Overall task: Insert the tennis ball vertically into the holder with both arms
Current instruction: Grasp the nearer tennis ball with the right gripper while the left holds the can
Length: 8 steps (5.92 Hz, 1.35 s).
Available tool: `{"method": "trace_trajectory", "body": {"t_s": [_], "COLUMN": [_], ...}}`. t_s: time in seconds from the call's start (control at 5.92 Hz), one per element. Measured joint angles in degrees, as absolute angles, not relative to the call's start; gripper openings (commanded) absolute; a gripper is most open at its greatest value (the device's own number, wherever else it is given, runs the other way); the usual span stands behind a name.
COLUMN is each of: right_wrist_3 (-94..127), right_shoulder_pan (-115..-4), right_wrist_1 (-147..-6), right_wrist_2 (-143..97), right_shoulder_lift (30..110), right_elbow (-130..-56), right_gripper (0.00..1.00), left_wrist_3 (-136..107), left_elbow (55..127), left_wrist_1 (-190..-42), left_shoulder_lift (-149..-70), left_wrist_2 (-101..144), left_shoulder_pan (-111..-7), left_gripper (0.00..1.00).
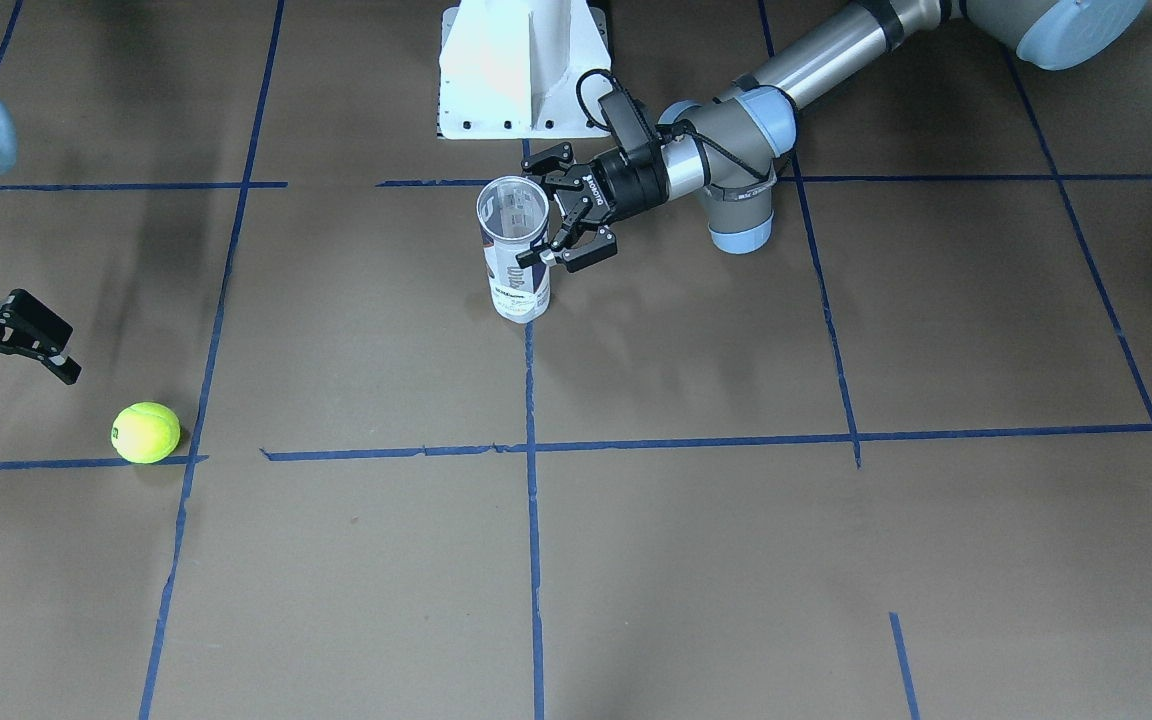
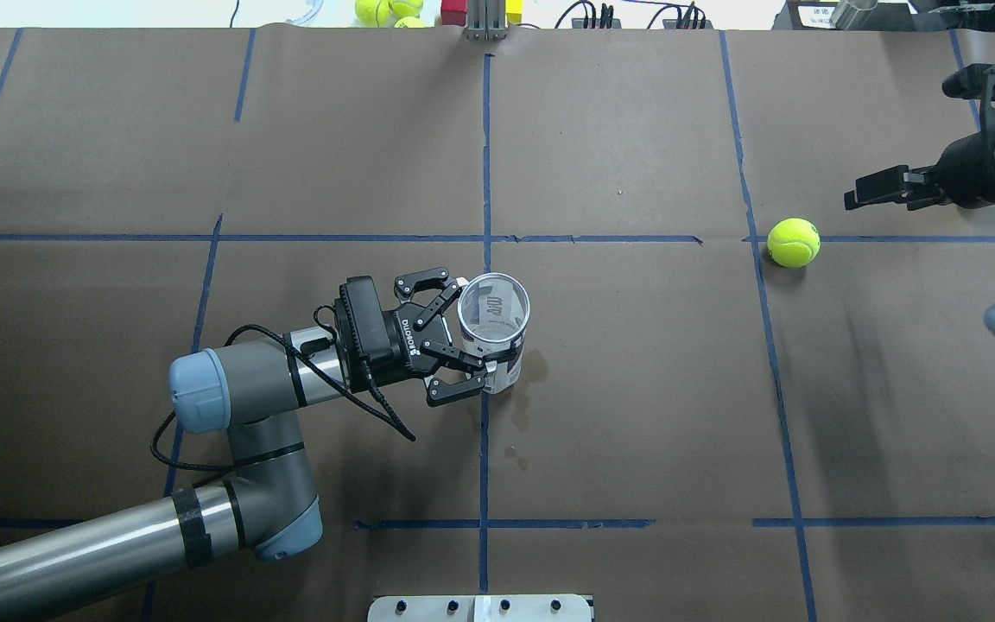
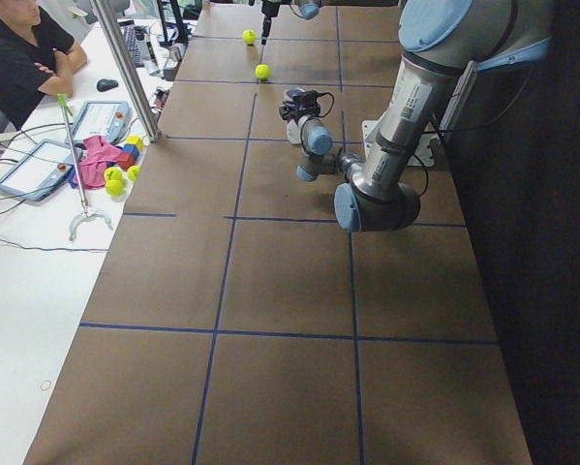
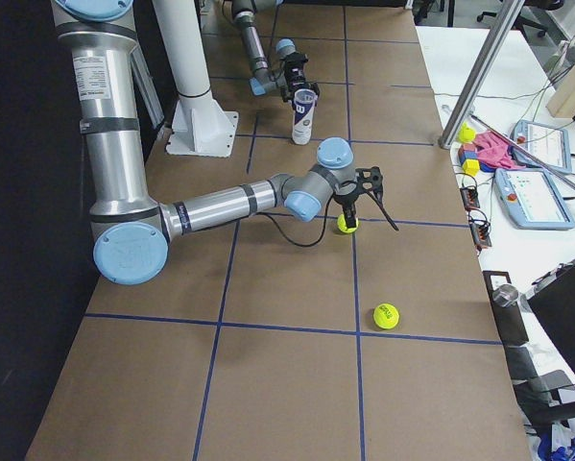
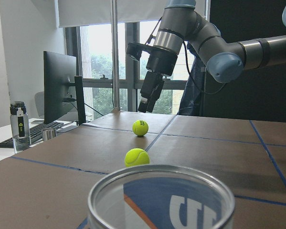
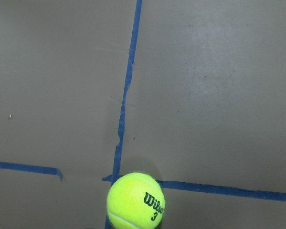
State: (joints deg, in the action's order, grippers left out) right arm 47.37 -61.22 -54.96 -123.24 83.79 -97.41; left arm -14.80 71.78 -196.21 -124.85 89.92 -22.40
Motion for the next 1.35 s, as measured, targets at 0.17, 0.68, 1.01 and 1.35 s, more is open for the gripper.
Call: {"method": "trace_trajectory", "body": {"t_s": [0.17, 0.68, 1.01, 1.35], "right_wrist_3": [47.37, 47.37, 47.37, 47.31], "right_shoulder_pan": [-59.19, -54.48, -52.94, -50.82], "right_wrist_1": [-54.91, -54.82, -54.70, -54.40], "right_wrist_2": [-121.42, -117.90, -116.54, -114.42], "right_shoulder_lift": [82.77, 78.66, 76.38, 75.82], "right_elbow": [-95.92, -90.21, -86.84, -84.38], "right_gripper": [1.00, 1.00, 1.00, 0.56], "left_wrist_3": [-14.83, -14.85, -14.88, -14.93], "left_elbow": [71.79, 71.88, 71.89, 71.89], "left_wrist_1": [-196.60, -196.95, -196.96, -197.03], "left_shoulder_lift": [-124.84, -124.89, -124.89, -124.89], "left_wrist_2": [89.89, 89.62, 89.57, 89.56], "left_shoulder_pan": [-22.41, -22.45, -22.45, -22.53], "left_gripper": [0.83, 0.83, 0.83, 0.83]}}
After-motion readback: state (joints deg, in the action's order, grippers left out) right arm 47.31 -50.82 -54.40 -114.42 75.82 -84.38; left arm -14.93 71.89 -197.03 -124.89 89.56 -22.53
